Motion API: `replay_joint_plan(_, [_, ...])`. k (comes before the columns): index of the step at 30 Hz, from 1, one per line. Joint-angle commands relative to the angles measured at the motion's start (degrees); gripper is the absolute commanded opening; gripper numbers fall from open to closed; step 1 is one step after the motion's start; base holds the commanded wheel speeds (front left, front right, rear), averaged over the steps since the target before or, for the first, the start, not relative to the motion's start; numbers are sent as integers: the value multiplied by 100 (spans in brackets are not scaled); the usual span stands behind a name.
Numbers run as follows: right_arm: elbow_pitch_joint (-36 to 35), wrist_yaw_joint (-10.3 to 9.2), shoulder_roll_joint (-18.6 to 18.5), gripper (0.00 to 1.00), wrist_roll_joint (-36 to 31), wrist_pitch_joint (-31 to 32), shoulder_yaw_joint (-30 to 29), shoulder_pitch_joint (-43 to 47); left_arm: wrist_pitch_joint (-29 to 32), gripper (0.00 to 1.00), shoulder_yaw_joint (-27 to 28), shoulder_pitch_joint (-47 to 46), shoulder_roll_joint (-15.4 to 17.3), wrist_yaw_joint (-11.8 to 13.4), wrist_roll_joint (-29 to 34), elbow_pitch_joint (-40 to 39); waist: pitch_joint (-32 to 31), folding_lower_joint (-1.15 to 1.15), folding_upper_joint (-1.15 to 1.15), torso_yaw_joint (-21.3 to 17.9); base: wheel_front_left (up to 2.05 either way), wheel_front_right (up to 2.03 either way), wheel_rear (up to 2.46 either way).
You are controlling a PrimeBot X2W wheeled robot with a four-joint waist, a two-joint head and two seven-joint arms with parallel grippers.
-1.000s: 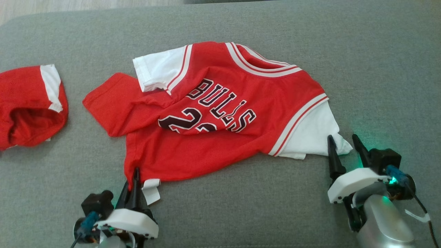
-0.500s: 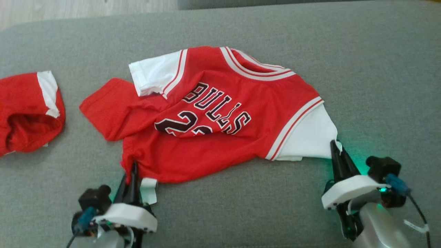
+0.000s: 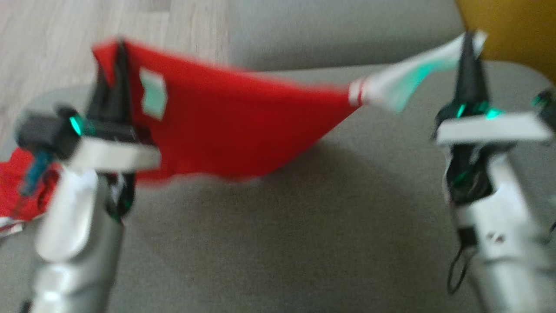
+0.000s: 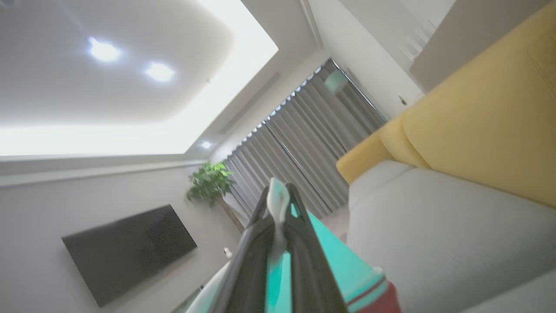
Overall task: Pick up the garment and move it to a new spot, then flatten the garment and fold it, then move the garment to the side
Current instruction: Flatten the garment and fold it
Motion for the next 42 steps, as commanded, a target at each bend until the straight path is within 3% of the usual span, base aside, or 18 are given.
replay_joint_plan(1, [-317,-4,-133,0,284,0,100,-495,-28,0,70,-584,302,10,-92,-249,-221,0,0,-38,0,0,0])
replay_joint_plan(6, [-568,-4,-399,0,811,378,-41,-1212,127,0,-123,-1363,603,10,-325,-167,-311,0,0,-54,0,0,0])
replay_joint_plan(11, [-414,-4,-486,0,707,617,-236,-1703,422,0,-190,-1712,643,10,-529,28,-140,0,0,-85,0,0,0])
replay_joint_plan(18, [680,-4,-265,0,-83,679,-667,-2984,709,0,-160,-2350,577,96,-673,551,943,0,0,-219,0,0,0])
replay_joint_plan(23, [1399,-4,-146,0,-749,281,-752,-4295,301,0,-174,-3249,617,256,-351,1062,1699,0,0,-363,0,0,0])
replay_joint_plan(29, [1863,-4,-84,0,-1330,-30,-1342,-5646,-19,0,56,-4408,548,394,-105,1612,2233,0,0,-499,0,0,0])
replay_joint_plan(35, [1786,-4,21,0,-1394,-35,-1531,-5053,-26,0,550,-3838,304,316,-106,1484,2448,0,0,-502,0,0,0])
replay_joint_plan(42, [1276,-4,67,0,-559,-36,-1005,-2545,-27,0,1186,-1676,-320,118,-272,1709,2301,0,0,-478,0,0,0])
